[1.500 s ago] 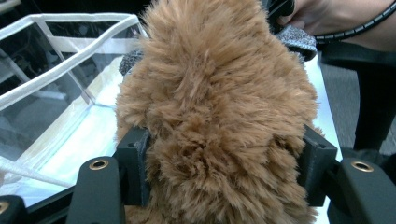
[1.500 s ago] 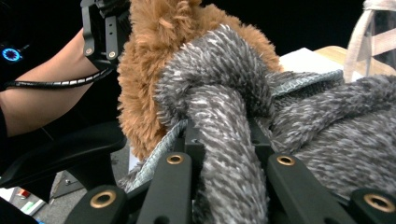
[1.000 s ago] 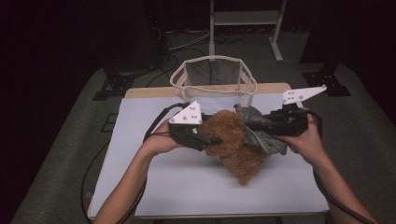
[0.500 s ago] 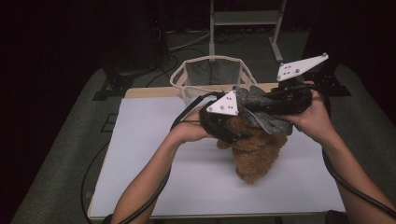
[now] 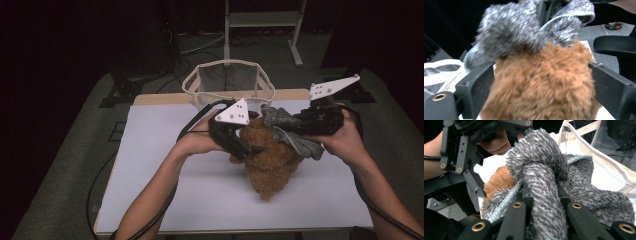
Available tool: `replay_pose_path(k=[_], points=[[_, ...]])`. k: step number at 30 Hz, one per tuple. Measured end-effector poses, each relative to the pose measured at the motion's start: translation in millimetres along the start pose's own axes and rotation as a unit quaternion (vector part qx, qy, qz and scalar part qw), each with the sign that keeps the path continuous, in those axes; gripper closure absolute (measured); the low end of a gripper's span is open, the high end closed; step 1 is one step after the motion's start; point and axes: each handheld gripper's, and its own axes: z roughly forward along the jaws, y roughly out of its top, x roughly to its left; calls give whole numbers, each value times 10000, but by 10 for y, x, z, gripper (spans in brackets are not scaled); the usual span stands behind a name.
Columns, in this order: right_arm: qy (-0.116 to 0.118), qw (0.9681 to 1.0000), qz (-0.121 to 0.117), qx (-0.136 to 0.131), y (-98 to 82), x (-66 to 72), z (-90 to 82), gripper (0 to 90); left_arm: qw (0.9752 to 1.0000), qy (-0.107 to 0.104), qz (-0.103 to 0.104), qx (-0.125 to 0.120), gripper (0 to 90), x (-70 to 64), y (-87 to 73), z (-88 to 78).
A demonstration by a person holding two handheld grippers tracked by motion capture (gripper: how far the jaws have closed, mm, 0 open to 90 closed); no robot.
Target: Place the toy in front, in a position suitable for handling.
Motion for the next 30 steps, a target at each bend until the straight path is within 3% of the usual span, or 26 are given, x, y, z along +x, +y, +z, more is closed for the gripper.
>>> replay_pose_path(k=[3, 7, 10, 12, 15, 21, 24, 30], points=[[26, 10000, 5, -6, -14, 0, -14, 763, 9999, 3, -146, 87, 52, 12, -69, -15], [59, 10000, -43, 22, -6, -5, -21, 763, 9991, -244, -332, 105, 49, 30, -154, 38], [131, 9999, -87, 46, 16, 13, -7, 763, 9981, -480, -371, -54, 147, 31, -193, 66], [168, 9998, -111, 78, 41, 25, -9, 761, 9983, -460, -325, -124, 244, 16, -203, 65], [194, 9996, -150, 142, 123, 42, -24, 756, 9987, -406, -279, -144, 300, -11, -173, 53], [353, 9986, -202, 351, 342, 68, 103, 758, 9991, -392, -123, -140, 309, -84, -123, 65], [540, 9974, -209, 439, 412, 82, 265, 759, 9994, -330, 54, 23, 311, -172, -88, 76], [446, 9975, -246, 484, 440, 90, 261, 758, 9998, -185, 7, 16, 312, -157, -115, 8]])
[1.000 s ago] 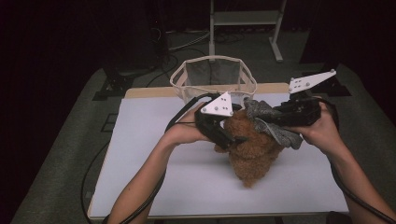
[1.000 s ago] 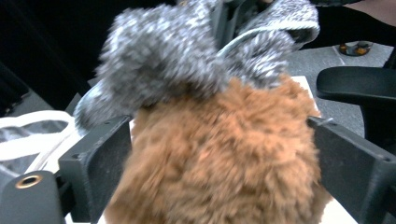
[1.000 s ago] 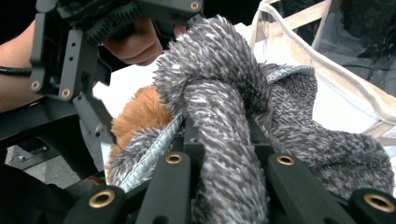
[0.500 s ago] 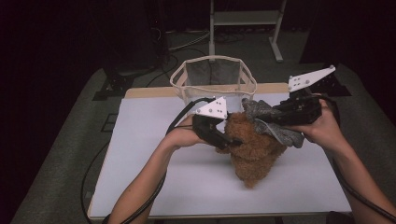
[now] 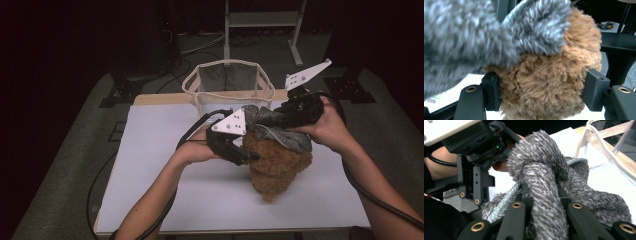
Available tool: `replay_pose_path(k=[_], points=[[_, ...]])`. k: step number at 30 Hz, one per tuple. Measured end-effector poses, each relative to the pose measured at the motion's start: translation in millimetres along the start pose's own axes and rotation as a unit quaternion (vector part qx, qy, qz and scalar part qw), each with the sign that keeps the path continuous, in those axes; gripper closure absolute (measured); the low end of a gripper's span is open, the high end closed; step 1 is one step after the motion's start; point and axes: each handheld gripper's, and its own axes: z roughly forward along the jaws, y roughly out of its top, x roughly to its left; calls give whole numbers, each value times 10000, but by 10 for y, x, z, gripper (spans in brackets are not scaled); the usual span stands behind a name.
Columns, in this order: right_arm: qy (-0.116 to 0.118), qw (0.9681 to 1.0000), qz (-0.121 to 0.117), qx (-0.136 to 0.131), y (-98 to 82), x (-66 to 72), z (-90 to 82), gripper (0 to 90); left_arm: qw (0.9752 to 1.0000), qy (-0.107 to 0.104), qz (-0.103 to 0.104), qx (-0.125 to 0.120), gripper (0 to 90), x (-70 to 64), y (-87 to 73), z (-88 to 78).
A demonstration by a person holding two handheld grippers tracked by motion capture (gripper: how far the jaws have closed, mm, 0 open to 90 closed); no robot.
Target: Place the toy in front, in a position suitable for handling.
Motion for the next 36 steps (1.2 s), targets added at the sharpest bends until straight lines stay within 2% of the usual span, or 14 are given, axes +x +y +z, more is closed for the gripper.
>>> replay_pose_path(k=[6, 12, 17, 19, 23, 29, 36], points=[[-250, 9997, -26, -26, -67, 45, -199, 755, 9999, 51, -90, 3, 299, 37, -12, -5], [-384, 9990, 22, -233, -268, 84, -468, 752, 9996, 165, -208, 35, 286, 97, -46, -53], [-520, 9980, -9, -362, -419, 129, -578, 748, 9992, 245, -315, 93, 274, 148, -113, -121], [-491, 9980, 9, -398, -484, 125, -535, 748, 9992, 208, -338, 79, 261, 153, -143, -144], [-338, 9984, 76, -444, -531, 82, -382, 747, 9995, 125, -220, 207, 205, 121, -150, -202], [-52, 9980, 16, -632, -493, 78, -216, 747, 9995, 74, -125, 264, 181, 90, -173, -373], [157, 9973, -31, -717, -441, 64, 22, 748, 9993, 150, -98, 342, 180, 52, -273, -519]])
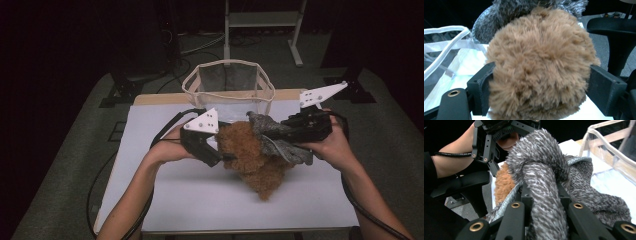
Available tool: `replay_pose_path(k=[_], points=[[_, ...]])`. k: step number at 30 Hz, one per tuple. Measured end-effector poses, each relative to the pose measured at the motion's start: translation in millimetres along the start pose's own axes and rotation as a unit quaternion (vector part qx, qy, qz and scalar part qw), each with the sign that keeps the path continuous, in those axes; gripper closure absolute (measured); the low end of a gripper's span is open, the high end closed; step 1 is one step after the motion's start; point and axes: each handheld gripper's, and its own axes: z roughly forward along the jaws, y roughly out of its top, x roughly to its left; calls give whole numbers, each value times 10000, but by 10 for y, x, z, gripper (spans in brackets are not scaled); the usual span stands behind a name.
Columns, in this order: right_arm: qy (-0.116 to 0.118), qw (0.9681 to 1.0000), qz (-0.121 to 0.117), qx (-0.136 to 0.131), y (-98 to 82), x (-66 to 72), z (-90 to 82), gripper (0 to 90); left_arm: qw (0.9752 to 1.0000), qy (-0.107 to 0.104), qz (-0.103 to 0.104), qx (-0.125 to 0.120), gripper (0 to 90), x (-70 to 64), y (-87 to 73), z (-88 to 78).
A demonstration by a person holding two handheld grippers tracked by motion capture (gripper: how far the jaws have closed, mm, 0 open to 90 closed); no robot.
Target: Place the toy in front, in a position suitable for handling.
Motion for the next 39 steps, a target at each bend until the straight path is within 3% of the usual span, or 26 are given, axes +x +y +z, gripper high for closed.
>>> replay_pose_path(k=[4, 7, 10, 14, 17, 21, 24, 25, 27, 29, 35, 39], points=[[99, 9999, -41, 54, 2, 5, 179, 747, 9999, 49, -27, -112, 181, -26, -48, -59], [118, 9995, -95, 282, -37, 4, 374, 747, 9997, 168, -11, 156, 188, -48, -182, -19], [129, 9990, -59, 418, -133, -34, 577, 746, 9988, 316, -325, 162, 227, -23, -459, -36], [115, 9982, 39, 588, -316, -115, 784, 742, 9968, 493, -629, 51, 226, -34, -691, -150], [153, 9982, 121, 566, -414, -158, 878, 743, 9960, 602, -666, 40, 223, -50, -792, -204], [119, 9980, 103, 614, -443, -175, 973, 744, 9947, 791, -631, -204, 222, -80, -860, -315], [192, 9974, 75, 696, -457, -172, 1067, 744, 9946, 792, -635, -226, 249, -109, -911, -341], [210, 9973, 54, 706, -459, -163, 1093, 744, 9952, 751, -613, -159, 299, -116, -932, -331], [204, 9971, 3, 734, -460, -147, 1121, 743, 9957, 687, -614, -41, 335, -132, -1000, -289], [139, 9972, -48, 737, -464, -126, 1125, 743, 9957, 628, -677, -116, 377, -140, -1062, -275], [13, 9969, -209, 758, -485, -63, 1047, 741, 9941, 718, -811, -103, 402, -134, -1196, -291], [-59, 9977, -143, 658, -564, -70, 921, 740, 9926, 819, -892, -54, 400, -117, -1260, -306]])
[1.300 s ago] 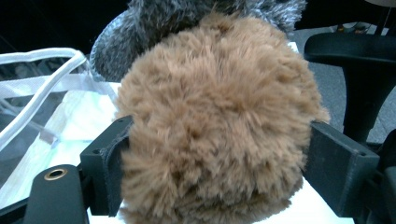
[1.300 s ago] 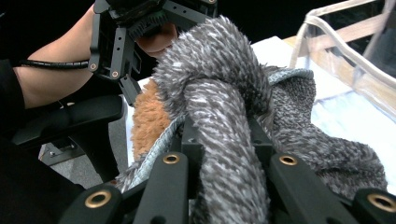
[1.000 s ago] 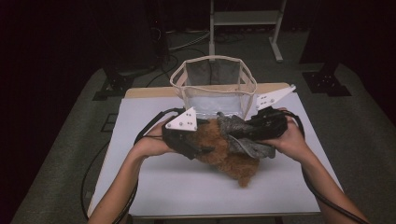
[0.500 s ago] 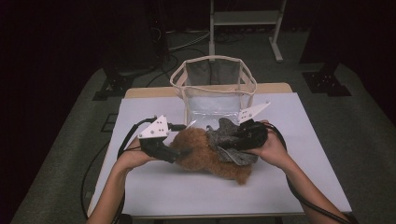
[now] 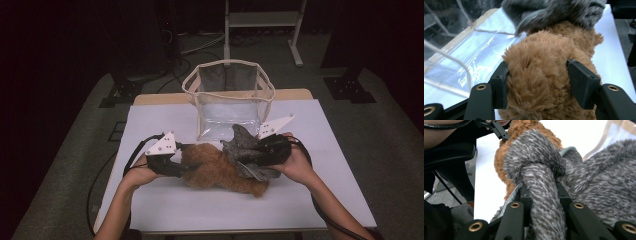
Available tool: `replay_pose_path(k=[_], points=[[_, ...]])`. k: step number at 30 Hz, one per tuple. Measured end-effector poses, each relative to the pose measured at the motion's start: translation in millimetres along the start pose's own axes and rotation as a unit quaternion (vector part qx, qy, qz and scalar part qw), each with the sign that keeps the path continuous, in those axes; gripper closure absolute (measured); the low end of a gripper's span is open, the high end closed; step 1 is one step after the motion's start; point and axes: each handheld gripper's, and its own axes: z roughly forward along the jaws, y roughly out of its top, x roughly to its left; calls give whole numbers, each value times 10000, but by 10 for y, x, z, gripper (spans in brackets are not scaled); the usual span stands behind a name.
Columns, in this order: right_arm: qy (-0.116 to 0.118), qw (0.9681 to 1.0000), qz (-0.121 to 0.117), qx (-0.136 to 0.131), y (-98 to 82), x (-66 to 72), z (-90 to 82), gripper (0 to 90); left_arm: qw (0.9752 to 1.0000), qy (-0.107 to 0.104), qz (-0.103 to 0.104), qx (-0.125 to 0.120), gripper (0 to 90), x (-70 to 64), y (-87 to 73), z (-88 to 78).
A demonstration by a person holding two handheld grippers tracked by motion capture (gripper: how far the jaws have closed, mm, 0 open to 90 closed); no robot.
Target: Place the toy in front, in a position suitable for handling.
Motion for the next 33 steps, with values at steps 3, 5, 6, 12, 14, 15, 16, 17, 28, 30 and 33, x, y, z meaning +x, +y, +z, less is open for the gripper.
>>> replay_pose_path(k=[3, 5, 6, 12, 14, 15, 16, 17, 28, 30, 33], points=[[-96, 9999, 110, -73, -91, -21, -78, 738, 9999, 111, -29, 50, 394, 20, -19, -14], [-169, 9997, 164, -43, -152, -41, -94, 736, 9998, 192, -29, 34, 385, 26, -18, -41], [-205, 9996, 208, 25, -187, -53, -80, 735, 9998, 198, -14, 23, 377, 33, -12, -56], [-123, 9993, 346, -50, -227, -116, -6, 735, 9992, 257, 266, -146, 342, -13, 83, -157], [-126, 9992, 377, -70, -215, -146, 18, 736, 9987, 160, 400, -266, 340, -52, 129, -178], [-146, 9991, 398, -84, -207, -165, 31, 736, 9985, 108, 444, -304, 338, -69, 138, -178], [-152, 9990, 397, -106, -203, -180, 37, 736, 9983, 29, 494, -306, 335, -89, 146, -173], [-157, 9988, 444, -119, -198, -194, 43, 736, 9982, -41, 534, -266, 335, -106, 145, -153], [-299, 9972, 665, -160, -376, -272, -147, 729, 9987, 94, 398, 297, 325, -21, -124, 17], [-388, 9963, 748, -161, -435, -302, -200, 728, 9986, 172, 358, 350, 308, 1, -149, 29], [-511, 9950, 851, -118, -517, -346, -229, 728, 9988, 170, 256, 388, 246, 11, -185, 48]])
